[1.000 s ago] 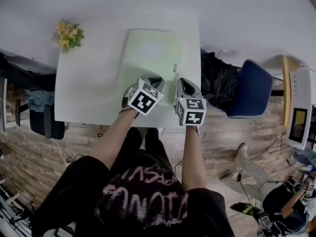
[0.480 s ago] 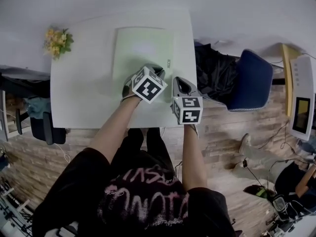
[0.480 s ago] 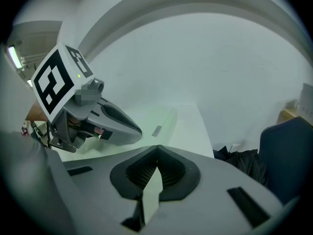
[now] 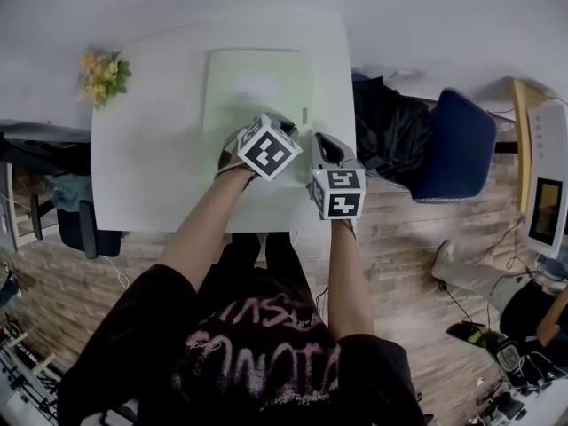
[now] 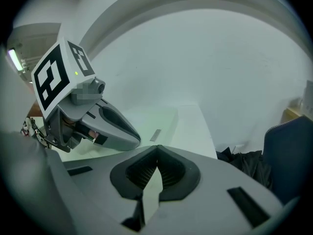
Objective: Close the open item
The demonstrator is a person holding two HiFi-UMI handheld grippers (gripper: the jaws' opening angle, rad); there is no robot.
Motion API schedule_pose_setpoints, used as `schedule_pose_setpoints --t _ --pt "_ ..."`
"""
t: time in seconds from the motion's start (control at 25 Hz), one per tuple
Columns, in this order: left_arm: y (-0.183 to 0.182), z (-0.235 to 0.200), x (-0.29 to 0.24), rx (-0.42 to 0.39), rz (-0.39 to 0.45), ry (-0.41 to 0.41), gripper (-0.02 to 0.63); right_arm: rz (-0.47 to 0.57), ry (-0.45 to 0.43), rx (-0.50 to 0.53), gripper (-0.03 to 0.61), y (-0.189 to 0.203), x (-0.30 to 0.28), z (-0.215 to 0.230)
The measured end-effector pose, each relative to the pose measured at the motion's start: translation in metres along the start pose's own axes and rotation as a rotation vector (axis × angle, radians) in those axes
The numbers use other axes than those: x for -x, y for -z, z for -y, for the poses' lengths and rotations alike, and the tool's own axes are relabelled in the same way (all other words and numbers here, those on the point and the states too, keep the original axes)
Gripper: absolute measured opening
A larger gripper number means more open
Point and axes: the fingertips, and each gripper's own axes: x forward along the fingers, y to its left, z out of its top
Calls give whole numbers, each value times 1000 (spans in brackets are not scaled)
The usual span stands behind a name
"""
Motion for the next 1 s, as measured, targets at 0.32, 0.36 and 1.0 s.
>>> schedule_pose_setpoints --t 0.32,0.36,1.0 --pt "1 -1 -2 2 2 2 21 -2 -7 2 11 -3 -8 -2" --pt "1 -1 -2 5 4 4 21 -3 -8 2 9 -3 -8 -2" --pt "-4 5 19 41 84 49 9 5 -5 5 11 -5 -2 -6"
